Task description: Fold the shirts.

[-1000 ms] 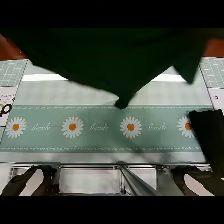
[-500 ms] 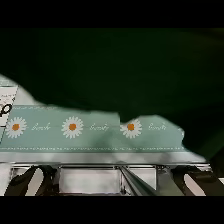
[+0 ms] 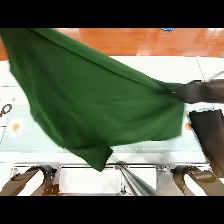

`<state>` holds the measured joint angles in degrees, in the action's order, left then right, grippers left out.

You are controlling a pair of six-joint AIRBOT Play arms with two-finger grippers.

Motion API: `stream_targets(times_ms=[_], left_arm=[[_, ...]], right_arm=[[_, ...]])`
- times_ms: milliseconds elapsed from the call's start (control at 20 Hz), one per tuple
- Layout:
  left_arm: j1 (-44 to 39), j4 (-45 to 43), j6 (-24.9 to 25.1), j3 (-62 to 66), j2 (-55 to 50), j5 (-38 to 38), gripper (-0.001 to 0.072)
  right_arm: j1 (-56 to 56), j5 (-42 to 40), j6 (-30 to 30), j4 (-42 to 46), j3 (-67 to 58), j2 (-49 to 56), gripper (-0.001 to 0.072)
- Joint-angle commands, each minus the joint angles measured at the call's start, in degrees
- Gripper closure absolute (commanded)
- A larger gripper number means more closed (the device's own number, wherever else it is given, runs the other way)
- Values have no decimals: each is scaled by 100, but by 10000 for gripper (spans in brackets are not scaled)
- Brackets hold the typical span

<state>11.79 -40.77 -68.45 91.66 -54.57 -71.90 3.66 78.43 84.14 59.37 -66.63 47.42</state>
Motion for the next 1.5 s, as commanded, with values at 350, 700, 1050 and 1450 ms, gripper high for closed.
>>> stream_targets(times_ms=[350, 700, 1050, 1450], left_arm=[[-55, -138, -542, -186, -3941, 584, 196], [1049, -1386, -1045, -826, -3320, -1576, 197], [1641, -597, -706, -5722, -1325, -223, 198], [885, 114, -754, -6483, -1451, 1165, 198]], right_arm=[[345, -1768, -881, -1904, -1270, 4848, 285], [-2063, 236, -361, -960, -1703, 4028, 298], [-3521, -1102, -994, -988, 3121, 896, 298], [-3563, -796, -1126, -1003, 3974, -264, 298]])
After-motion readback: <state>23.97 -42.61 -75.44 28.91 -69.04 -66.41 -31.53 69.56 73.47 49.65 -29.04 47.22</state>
